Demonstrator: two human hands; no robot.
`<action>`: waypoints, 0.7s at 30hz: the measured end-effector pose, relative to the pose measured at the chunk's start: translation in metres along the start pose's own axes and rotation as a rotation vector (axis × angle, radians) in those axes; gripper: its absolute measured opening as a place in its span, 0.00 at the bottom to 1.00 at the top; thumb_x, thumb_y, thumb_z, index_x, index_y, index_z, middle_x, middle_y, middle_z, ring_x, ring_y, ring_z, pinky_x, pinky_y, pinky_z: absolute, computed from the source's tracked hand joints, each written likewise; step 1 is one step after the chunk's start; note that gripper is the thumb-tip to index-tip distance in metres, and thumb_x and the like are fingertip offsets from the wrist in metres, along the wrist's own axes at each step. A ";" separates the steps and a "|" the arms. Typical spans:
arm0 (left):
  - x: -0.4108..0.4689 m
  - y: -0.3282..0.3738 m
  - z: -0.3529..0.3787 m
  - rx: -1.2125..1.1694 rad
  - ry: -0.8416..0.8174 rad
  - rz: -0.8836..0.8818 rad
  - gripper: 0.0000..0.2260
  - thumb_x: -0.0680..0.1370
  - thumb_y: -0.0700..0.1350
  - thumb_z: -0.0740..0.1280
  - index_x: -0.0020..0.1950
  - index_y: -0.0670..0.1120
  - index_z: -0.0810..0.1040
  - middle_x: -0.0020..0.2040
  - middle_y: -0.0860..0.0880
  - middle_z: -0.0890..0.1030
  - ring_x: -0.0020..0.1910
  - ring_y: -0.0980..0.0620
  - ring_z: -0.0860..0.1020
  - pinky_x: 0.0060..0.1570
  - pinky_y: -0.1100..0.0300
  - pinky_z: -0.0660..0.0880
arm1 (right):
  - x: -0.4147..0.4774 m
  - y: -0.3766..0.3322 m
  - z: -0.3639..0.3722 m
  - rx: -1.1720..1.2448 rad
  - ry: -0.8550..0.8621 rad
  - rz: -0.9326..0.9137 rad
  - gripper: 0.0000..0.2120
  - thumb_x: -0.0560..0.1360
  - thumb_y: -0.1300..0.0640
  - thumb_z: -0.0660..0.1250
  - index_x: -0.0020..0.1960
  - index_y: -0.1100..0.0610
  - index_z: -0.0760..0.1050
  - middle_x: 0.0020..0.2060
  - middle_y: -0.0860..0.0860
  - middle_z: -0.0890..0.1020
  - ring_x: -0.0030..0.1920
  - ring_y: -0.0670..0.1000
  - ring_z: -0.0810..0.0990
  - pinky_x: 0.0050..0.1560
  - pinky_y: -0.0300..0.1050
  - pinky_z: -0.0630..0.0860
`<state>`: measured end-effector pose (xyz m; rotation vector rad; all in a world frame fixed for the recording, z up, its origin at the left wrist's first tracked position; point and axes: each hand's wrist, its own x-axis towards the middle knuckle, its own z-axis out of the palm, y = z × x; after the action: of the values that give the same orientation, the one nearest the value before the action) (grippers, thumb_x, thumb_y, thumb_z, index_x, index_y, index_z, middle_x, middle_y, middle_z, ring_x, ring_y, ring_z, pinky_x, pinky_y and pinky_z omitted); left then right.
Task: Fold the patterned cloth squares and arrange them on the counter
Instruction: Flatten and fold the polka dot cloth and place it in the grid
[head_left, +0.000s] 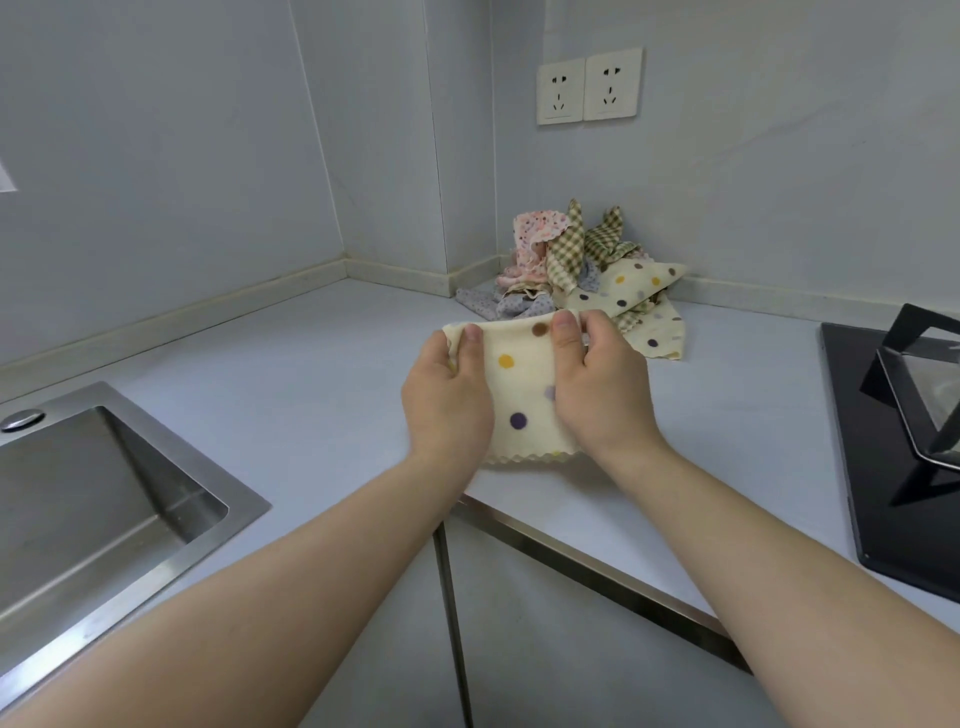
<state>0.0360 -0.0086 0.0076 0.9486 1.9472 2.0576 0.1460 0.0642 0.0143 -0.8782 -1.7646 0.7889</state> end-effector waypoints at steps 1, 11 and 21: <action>0.000 -0.002 -0.001 0.039 0.003 0.032 0.16 0.84 0.55 0.61 0.42 0.48 0.74 0.33 0.53 0.76 0.29 0.59 0.72 0.30 0.63 0.71 | 0.000 0.000 0.001 -0.007 -0.002 0.036 0.19 0.84 0.39 0.54 0.49 0.52 0.74 0.36 0.48 0.81 0.30 0.43 0.83 0.37 0.46 0.75; 0.001 -0.012 -0.002 0.096 -0.012 0.006 0.18 0.84 0.56 0.60 0.42 0.45 0.75 0.33 0.53 0.76 0.28 0.60 0.71 0.28 0.66 0.68 | 0.002 0.005 0.006 -0.086 -0.045 0.129 0.23 0.85 0.40 0.51 0.43 0.55 0.71 0.34 0.48 0.79 0.29 0.41 0.82 0.30 0.41 0.71; -0.004 0.007 0.003 0.180 -0.044 -0.076 0.20 0.83 0.53 0.62 0.37 0.41 0.68 0.29 0.51 0.68 0.29 0.53 0.66 0.32 0.56 0.65 | -0.005 0.000 -0.012 0.032 -0.110 0.228 0.13 0.86 0.45 0.55 0.50 0.50 0.72 0.26 0.45 0.76 0.28 0.41 0.79 0.40 0.56 0.83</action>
<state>0.0428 -0.0093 0.0127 0.9293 2.1391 1.8296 0.1587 0.0616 0.0160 -1.0444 -1.7618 1.0275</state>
